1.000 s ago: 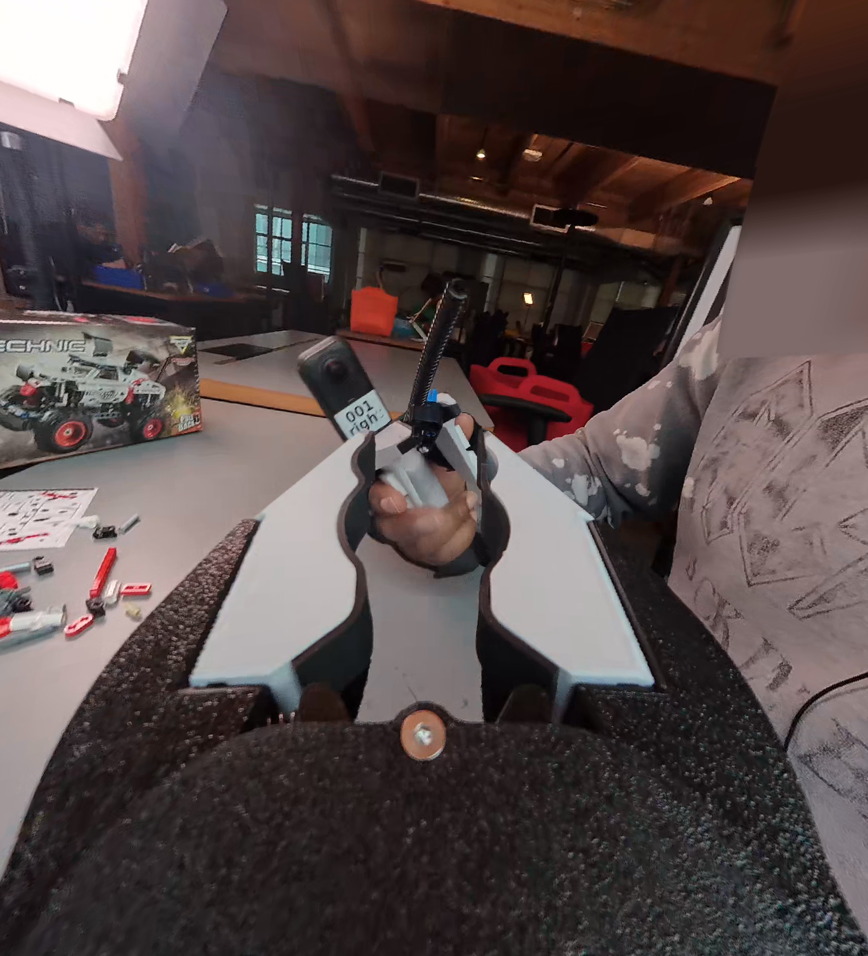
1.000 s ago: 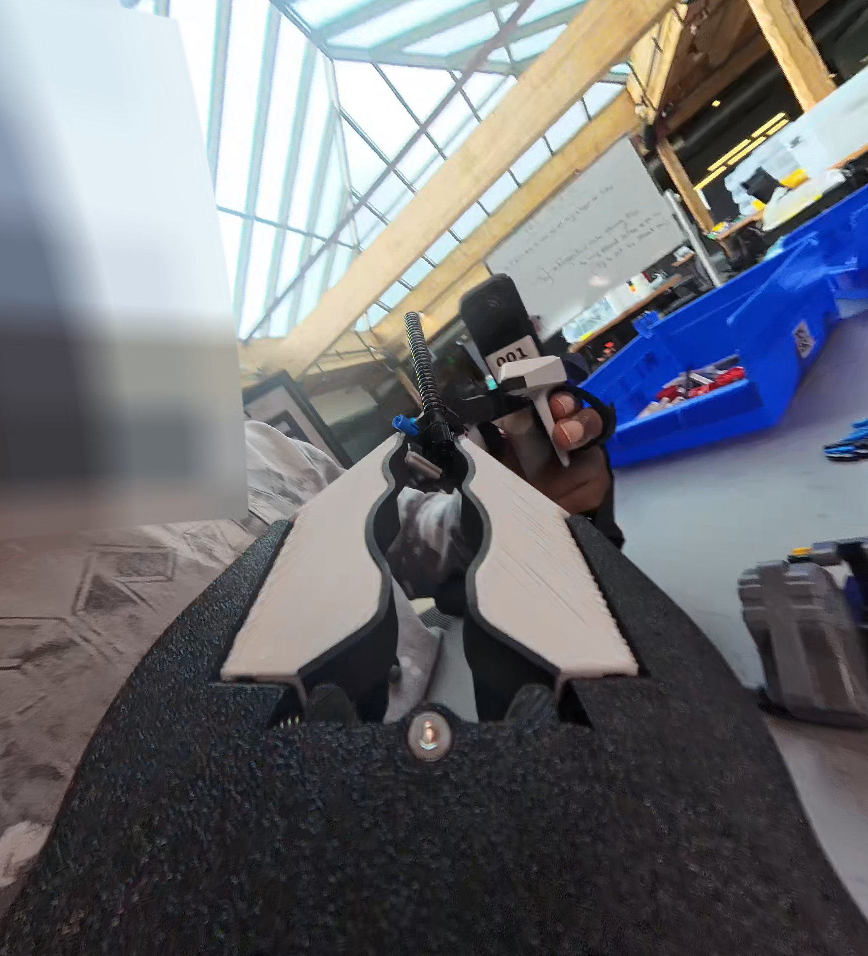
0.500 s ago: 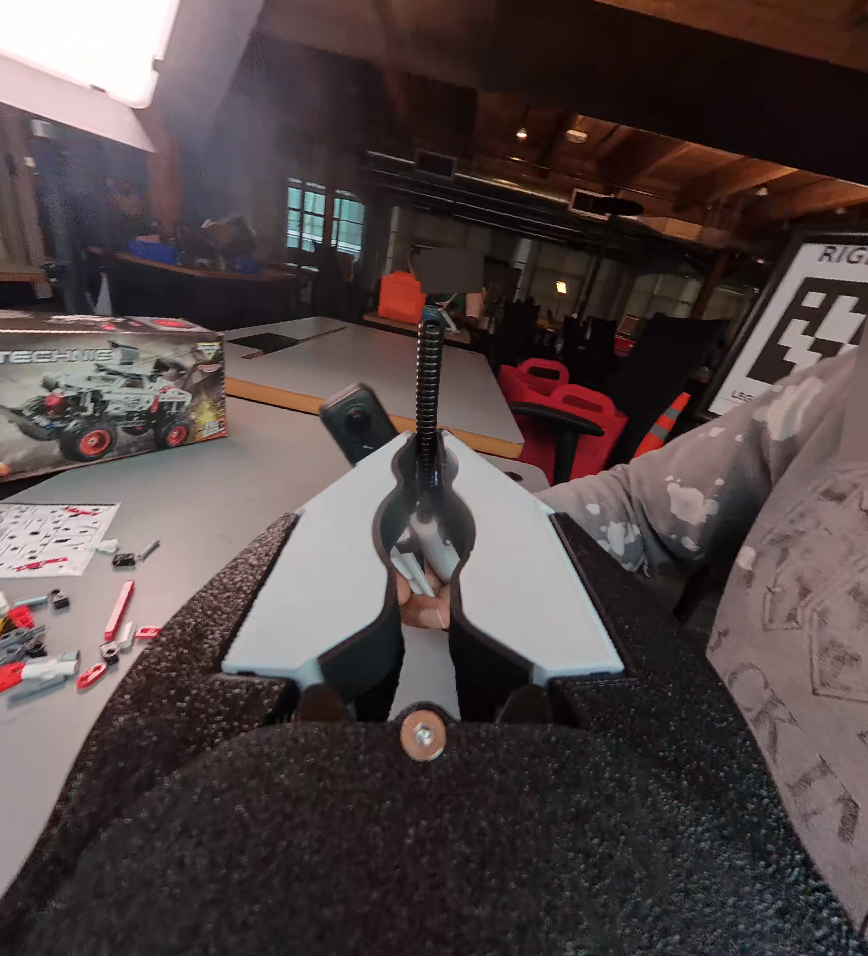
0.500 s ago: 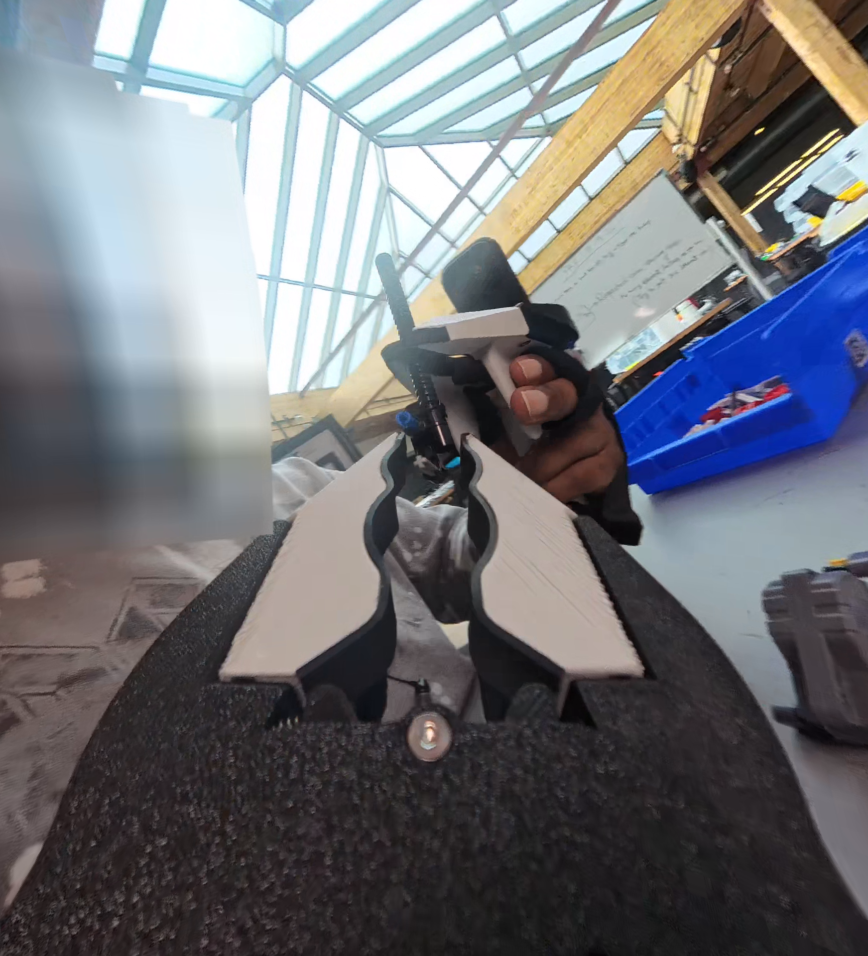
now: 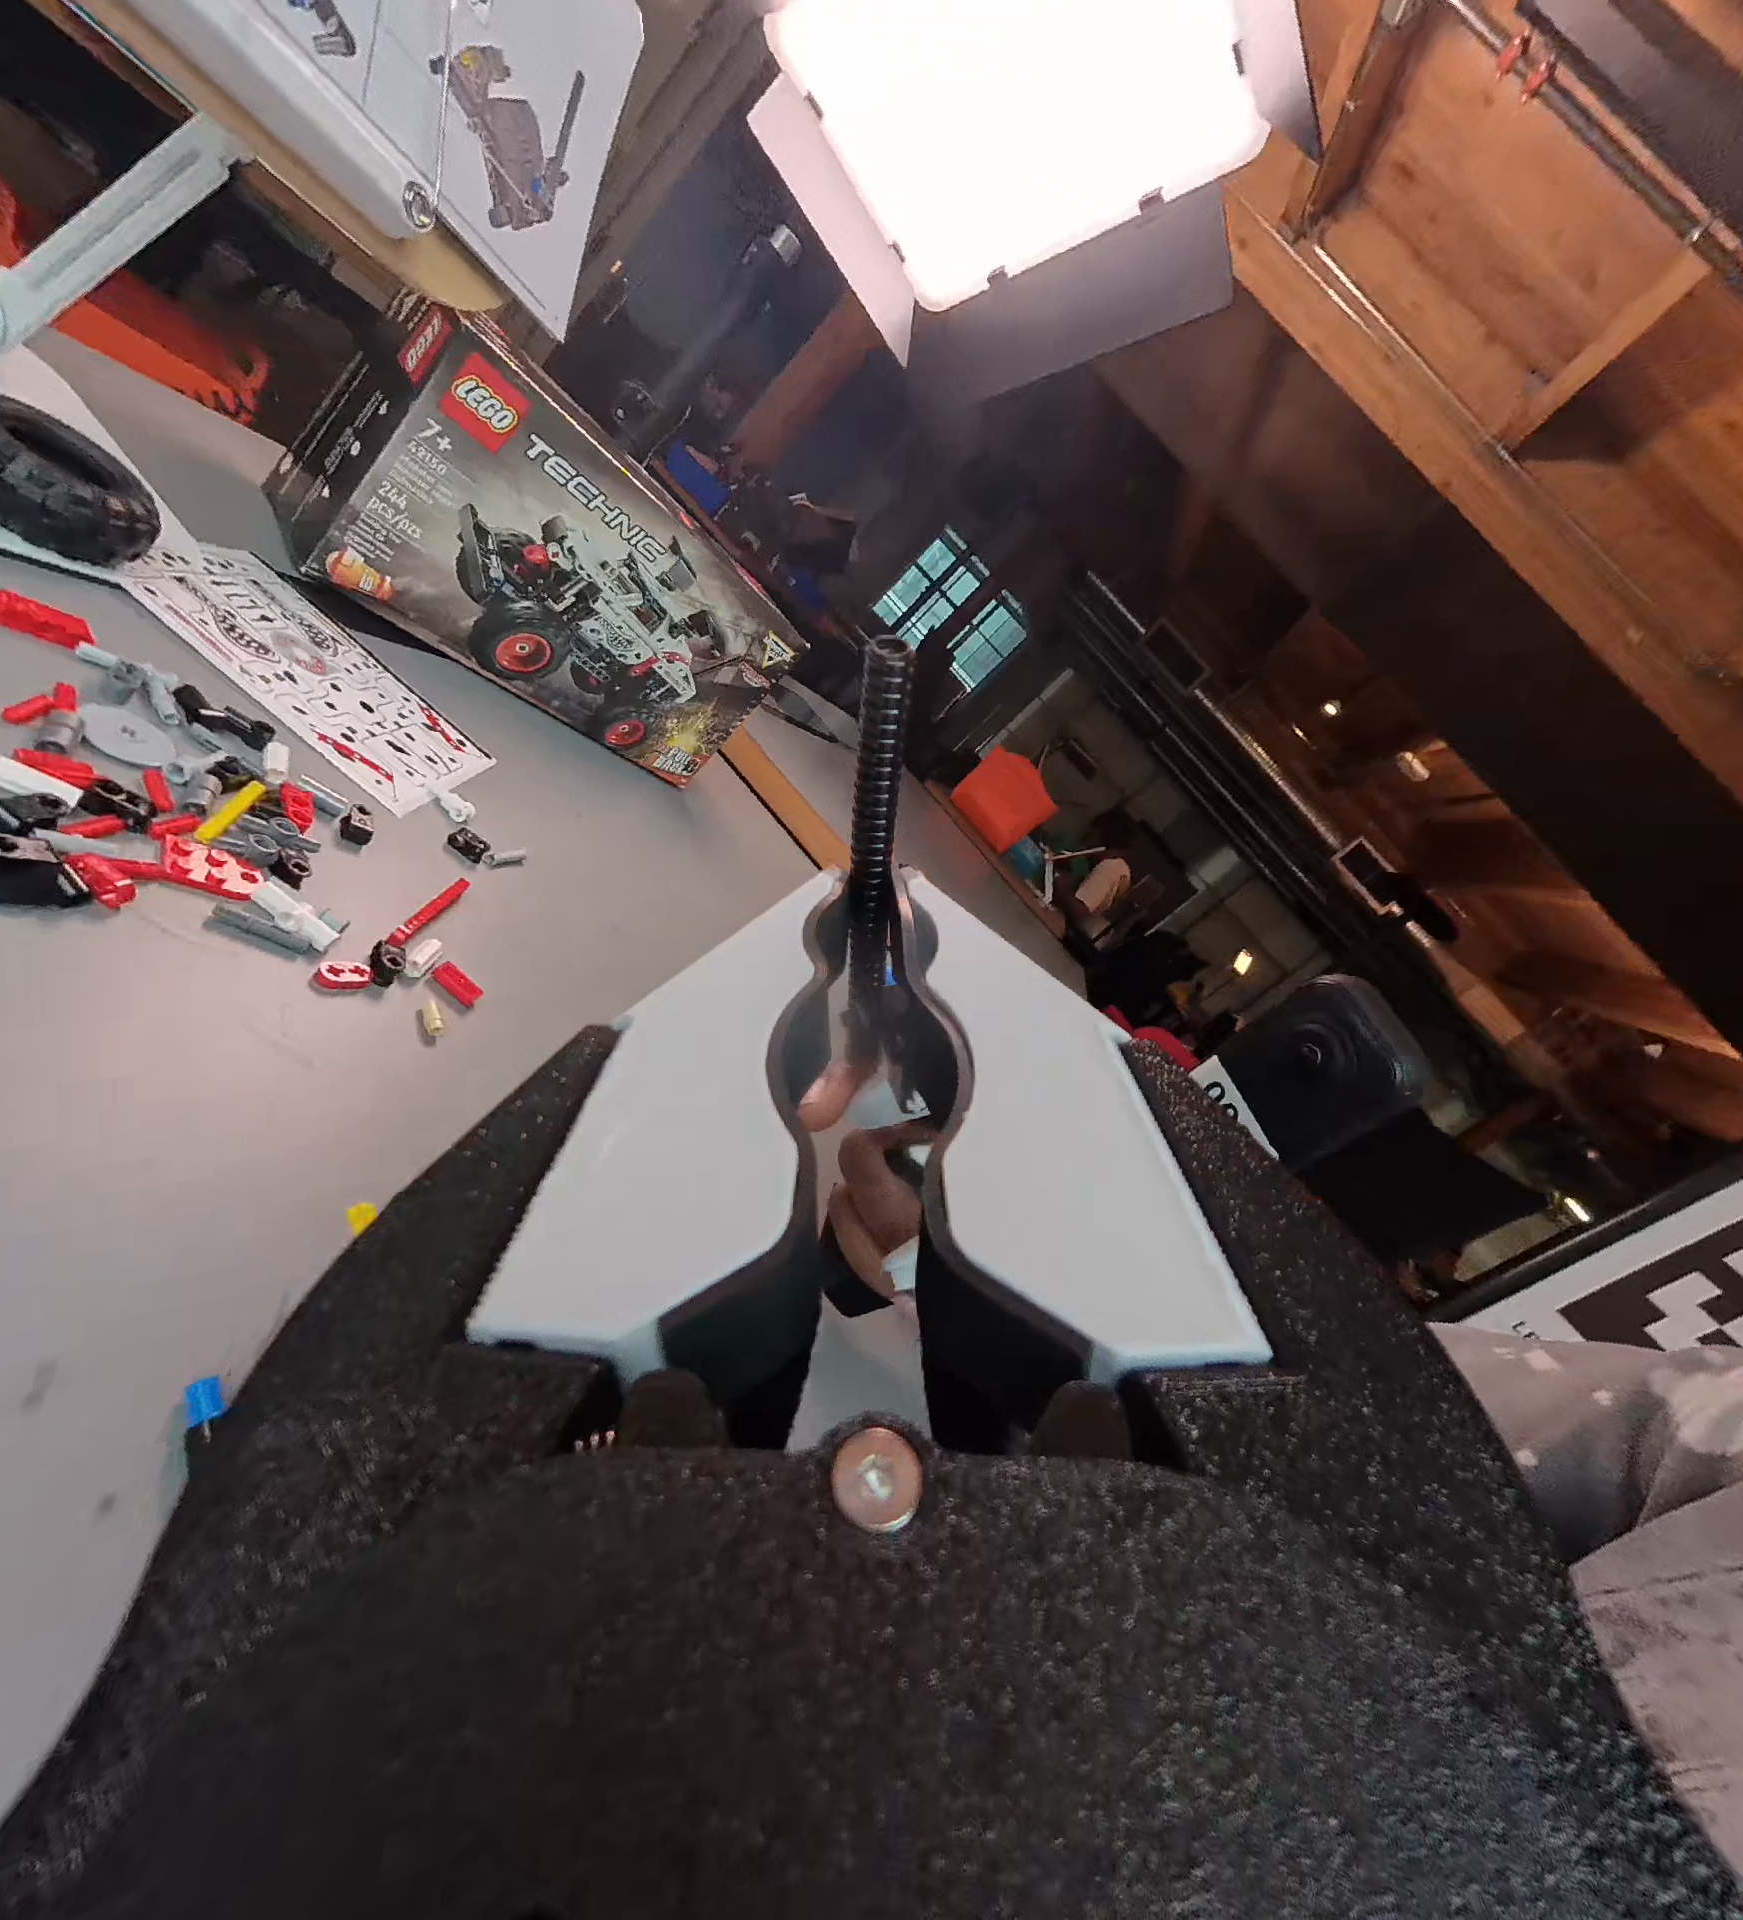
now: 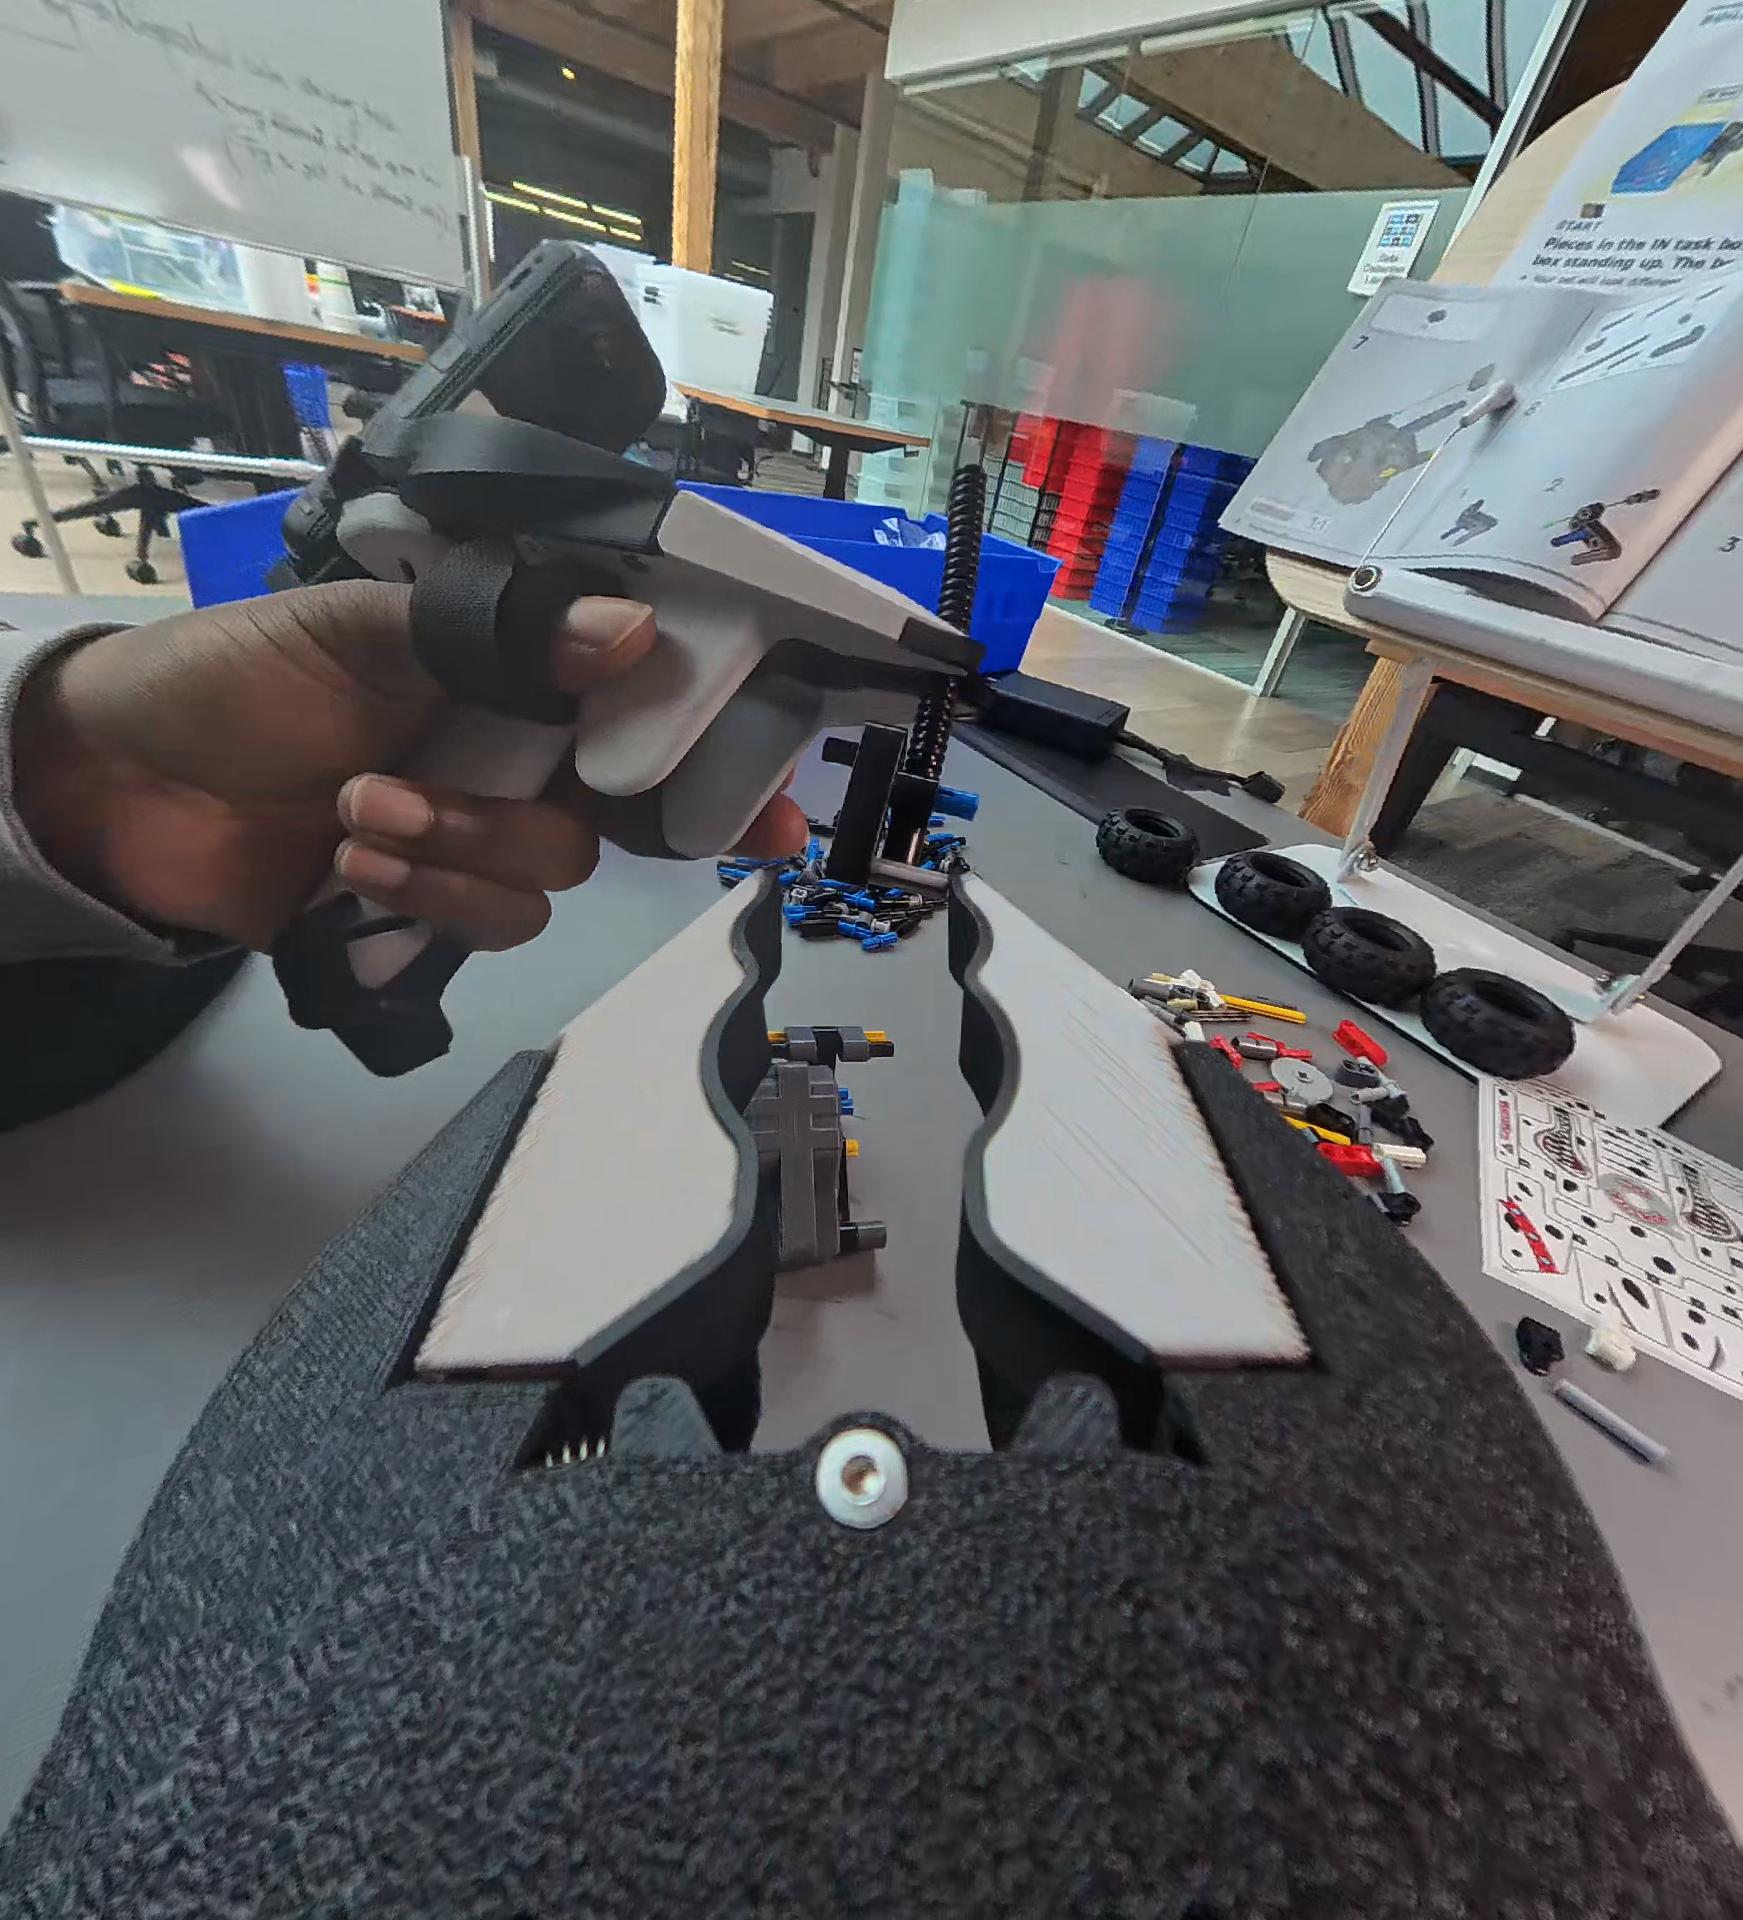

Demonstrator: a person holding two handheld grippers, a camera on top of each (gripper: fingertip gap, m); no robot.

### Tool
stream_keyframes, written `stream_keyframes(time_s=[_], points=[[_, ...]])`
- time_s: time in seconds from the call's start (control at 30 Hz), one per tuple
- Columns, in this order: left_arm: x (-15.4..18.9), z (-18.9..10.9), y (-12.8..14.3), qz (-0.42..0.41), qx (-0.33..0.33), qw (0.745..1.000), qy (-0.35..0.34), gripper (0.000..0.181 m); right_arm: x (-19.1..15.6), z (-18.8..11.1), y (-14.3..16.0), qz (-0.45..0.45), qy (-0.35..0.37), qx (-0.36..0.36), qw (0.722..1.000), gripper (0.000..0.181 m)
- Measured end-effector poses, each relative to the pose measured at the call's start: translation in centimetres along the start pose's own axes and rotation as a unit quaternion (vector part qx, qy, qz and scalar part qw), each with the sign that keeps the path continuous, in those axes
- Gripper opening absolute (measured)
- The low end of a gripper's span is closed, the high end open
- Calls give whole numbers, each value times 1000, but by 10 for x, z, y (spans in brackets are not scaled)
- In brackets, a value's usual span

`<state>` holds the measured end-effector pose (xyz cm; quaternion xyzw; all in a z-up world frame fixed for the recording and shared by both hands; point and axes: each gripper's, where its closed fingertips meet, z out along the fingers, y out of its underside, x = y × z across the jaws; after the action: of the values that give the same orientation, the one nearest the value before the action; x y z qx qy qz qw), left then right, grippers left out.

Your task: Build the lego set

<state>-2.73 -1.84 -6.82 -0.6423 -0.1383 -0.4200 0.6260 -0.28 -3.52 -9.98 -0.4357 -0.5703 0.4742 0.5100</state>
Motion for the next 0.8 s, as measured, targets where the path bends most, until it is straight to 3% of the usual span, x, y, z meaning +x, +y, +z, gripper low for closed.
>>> stream_keyframes(time_s=[0.07, 0.23, 0.37, 0.5, 0.8], points=[[-3, 0, 1, -24, 4, 1000, 1, 6, 4, 0, -1, 8, 7, 4, 1000, 23], [-6, 1, 3, -17, -1, 1000, -13, 6, 4, -1, 1, 24, -2, 3, 1000, 23], [-3, 1, 3, -11, -7, 1000, -2, 7, 2, -4, -3, 95, -42, 24, 994, 22], [11, -2, -1, 17, -10, 999, 35, 24, -3, -11, -17, 191, -111, 72, 973, 22], [26, -14, -11, 39, 4, 996, 82, 25, 0, -23, -35, 283, -170, 127, 935, 22]])
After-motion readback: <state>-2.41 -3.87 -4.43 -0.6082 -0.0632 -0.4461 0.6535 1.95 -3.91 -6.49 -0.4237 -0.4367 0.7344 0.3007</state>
